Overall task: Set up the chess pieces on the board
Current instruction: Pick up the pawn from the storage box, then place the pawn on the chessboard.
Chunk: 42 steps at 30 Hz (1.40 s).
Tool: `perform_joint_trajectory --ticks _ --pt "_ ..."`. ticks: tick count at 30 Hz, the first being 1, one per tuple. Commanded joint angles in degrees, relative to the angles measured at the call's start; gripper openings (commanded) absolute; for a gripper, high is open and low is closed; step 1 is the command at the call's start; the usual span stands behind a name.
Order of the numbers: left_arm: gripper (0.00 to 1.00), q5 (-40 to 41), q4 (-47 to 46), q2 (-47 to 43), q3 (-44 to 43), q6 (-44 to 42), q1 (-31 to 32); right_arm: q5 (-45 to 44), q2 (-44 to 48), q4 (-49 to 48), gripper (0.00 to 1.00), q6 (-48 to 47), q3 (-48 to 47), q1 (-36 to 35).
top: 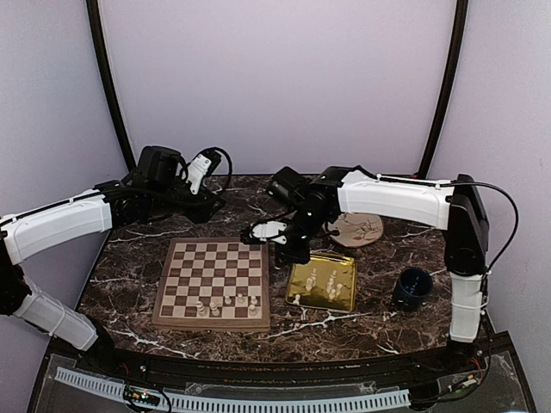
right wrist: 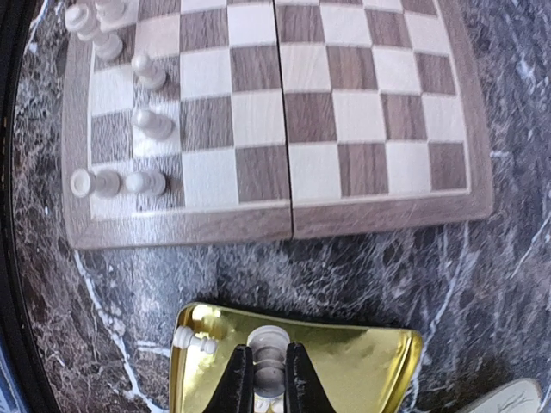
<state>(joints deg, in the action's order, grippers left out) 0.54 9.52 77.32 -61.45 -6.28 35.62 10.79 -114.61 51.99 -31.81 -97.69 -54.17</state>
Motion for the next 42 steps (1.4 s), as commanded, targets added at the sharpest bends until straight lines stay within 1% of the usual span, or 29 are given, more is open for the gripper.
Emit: perform_joint_trajectory --ticks 1,4,11,14,19,28,30,32,34,36,38,42 --pt "0.53 3.56 0.22 -1.82 -0.26 1.42 -0.02 -3.40 -4.20 0.11 0.08 0.76 -7.23 -2.89" --pt "0.53 4.82 0.12 -2.53 -0.20 1.70 -0.02 -4.84 -8.02 1.10 0.08 0.73 -11.73 -4.37" --pt "0.53 7.51 -0.14 -4.37 -0.01 2.51 -0.02 -4.74 -15.91 3.19 0.09 1.48 -23.19 -7.16" --pt "0.54 8.10 -0.40 -5.41 0.27 2.73 -1.68 -5.07 -19.05 4.37 0.09 1.43 -27.90 -8.14" --pt "0.54 8.42 -0.69 -6.20 0.43 2.85 -1.93 -4.88 -22.58 4.17 0.10 1.25 -30.49 -8.75" --pt "0.53 8.03 -0.33 -4.77 -0.06 4.15 -2.39 -2.68 -23.37 3.64 0.13 1.85 -29.07 -8.71" --pt "0.53 7.94 -0.02 -4.12 -0.33 4.38 -2.39 -2.47 -23.12 3.04 0.17 1.95 -28.29 -8.63" --pt "0.53 8.07 0.33 -3.45 -0.63 4.44 -2.39 -2.44 -22.66 2.44 0.24 2.44 -27.71 -8.43" --pt "0.52 8.13 0.99 -2.94 -1.27 4.48 -2.44 -2.32 -21.79 2.44 0.27 2.71 -27.67 -8.04" --pt "0.51 7.17 2.84 -2.38 -2.47 4.57 -2.40 -2.50 -19.42 2.72 0.29 2.69 -27.06 -7.69" --pt "0.51 5.92 5.10 -1.55 -4.15 5.14 -2.39 -2.69 -15.55 1.71 0.30 2.67 -24.29 -6.98" --pt "0.46 0.64 12.52 0.81 -7.98 6.63 -2.39 -1.67 -4.89 -1.65 0.31 2.78 -13.67 -4.41"
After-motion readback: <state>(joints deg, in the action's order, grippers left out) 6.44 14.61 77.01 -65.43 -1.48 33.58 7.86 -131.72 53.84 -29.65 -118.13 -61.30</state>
